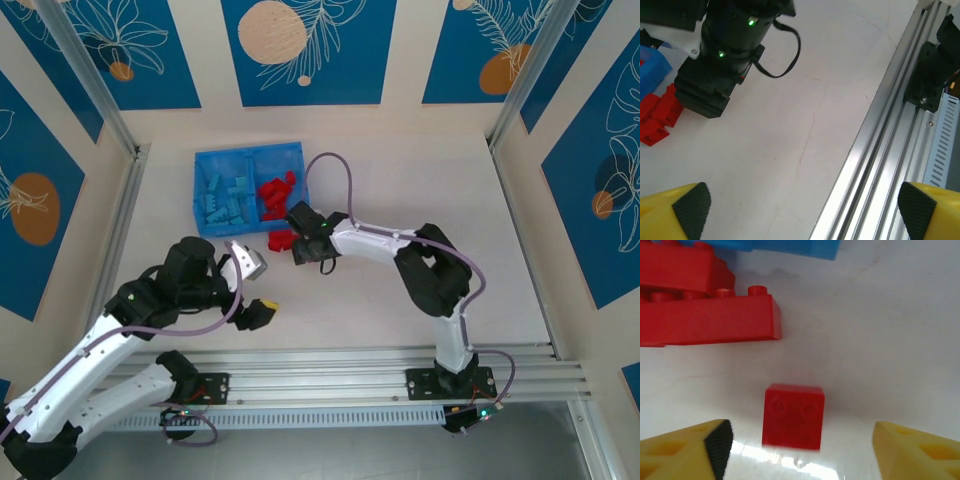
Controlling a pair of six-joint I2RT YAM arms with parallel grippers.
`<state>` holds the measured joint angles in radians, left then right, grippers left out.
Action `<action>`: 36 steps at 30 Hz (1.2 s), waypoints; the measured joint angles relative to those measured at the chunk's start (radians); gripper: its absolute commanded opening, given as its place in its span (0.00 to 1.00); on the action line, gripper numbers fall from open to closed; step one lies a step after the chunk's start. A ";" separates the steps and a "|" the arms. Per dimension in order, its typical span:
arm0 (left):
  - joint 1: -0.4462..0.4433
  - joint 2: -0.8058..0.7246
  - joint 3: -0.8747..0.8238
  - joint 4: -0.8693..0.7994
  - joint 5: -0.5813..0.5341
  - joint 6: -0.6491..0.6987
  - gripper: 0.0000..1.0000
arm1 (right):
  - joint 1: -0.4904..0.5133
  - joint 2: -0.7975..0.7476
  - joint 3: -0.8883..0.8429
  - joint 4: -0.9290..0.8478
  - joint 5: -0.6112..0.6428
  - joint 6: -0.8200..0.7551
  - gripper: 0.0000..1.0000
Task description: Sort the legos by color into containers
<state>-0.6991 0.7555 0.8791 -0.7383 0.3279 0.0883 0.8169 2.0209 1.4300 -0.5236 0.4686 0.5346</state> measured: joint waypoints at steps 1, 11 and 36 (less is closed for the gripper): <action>0.000 -0.002 -0.002 -0.001 -0.004 0.001 1.00 | 0.000 0.019 0.008 -0.002 0.000 -0.001 0.59; 0.000 -0.042 -0.013 0.002 -0.019 -0.002 1.00 | 0.000 0.018 -0.020 0.008 0.006 0.016 0.29; 0.000 -0.268 -0.045 0.015 -0.625 -0.082 1.00 | -0.005 0.123 0.526 0.007 0.147 -0.249 0.29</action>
<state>-0.6991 0.4873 0.8345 -0.7235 -0.2974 0.0059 0.8124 2.1437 1.9556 -0.5167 0.6159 0.2852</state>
